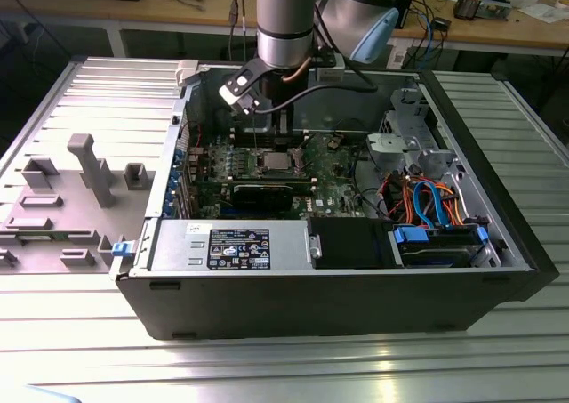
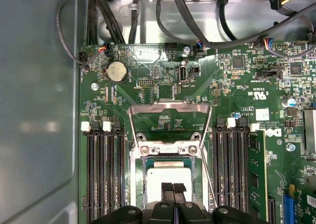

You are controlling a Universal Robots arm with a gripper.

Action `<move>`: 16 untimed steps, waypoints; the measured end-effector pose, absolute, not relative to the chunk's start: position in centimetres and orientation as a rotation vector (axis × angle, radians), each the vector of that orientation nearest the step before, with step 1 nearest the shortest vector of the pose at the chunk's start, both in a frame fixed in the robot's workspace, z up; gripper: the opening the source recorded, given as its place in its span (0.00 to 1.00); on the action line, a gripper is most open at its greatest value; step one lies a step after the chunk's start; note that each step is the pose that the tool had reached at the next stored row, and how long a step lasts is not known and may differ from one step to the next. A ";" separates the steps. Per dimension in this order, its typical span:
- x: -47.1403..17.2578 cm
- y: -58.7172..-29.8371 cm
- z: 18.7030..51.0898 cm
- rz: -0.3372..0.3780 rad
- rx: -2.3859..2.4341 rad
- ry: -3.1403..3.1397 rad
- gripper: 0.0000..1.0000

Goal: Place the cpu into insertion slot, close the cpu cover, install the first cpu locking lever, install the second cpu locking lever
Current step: 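Close the cpu cover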

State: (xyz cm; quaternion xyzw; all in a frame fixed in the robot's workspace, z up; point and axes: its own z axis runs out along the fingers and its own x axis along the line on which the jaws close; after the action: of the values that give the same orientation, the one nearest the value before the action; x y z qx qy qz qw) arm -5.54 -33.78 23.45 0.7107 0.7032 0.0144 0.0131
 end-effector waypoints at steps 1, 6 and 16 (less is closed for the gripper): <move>-5.5 -33.8 23.5 0.045 2.214 2.191 0.11; -5.5 -33.8 24.0 0.044 2.214 2.191 0.11; -5.5 -33.8 25.2 0.041 2.213 2.190 0.11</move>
State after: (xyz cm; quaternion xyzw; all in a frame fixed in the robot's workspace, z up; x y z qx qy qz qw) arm -5.55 -33.77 25.18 0.7107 0.7032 0.0133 0.0142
